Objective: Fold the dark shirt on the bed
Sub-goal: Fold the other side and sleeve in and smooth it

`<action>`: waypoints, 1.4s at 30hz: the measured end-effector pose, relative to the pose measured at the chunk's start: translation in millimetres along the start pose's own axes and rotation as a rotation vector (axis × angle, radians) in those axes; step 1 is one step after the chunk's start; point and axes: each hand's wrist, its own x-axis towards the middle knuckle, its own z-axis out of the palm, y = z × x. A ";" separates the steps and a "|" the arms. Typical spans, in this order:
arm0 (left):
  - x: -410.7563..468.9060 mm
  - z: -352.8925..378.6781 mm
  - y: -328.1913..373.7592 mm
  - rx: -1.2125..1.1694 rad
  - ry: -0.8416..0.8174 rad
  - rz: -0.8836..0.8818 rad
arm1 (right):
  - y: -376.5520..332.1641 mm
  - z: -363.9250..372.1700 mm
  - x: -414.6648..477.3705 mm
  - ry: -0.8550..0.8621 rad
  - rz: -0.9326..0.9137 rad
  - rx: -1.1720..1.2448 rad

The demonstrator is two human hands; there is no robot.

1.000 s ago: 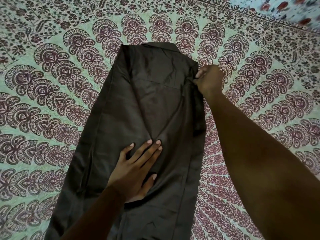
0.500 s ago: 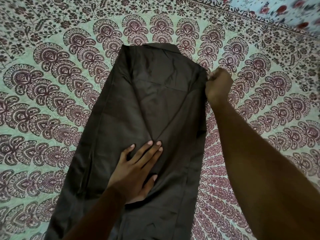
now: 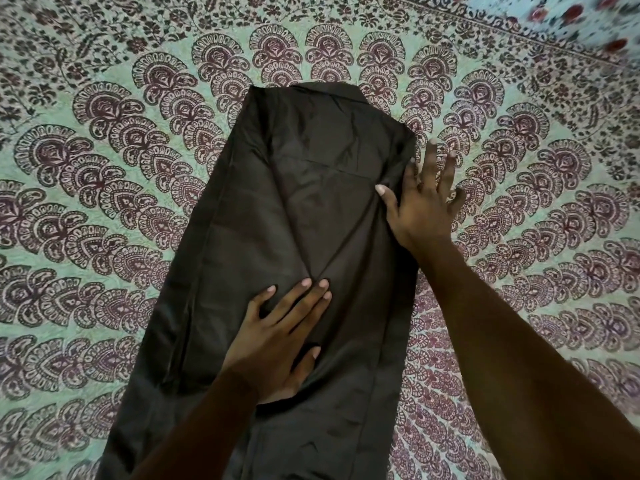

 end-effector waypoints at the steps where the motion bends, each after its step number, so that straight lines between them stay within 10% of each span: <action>1: -0.2 0.2 0.1 -0.003 0.002 0.000 | 4.5 -1.9 7.5 -0.026 0.004 -0.004; 8: 0.7 -0.2 -0.4 -0.007 -0.004 -0.004 | -6.4 -20.8 -29.9 0.115 -0.063 0.075; 24: -3.2 5.3 -0.7 -0.022 0.055 -0.004 | -14.8 -24.6 34.2 -0.311 -0.227 0.008; 31: -4.4 4.9 -1.9 -0.061 0.052 -0.026 | -34.2 -23.0 -18.6 -0.042 -0.152 0.090; 42: -3.2 8.7 -1.1 -0.049 0.086 -0.027 | -22.4 -9.0 17.9 -0.167 -0.035 0.035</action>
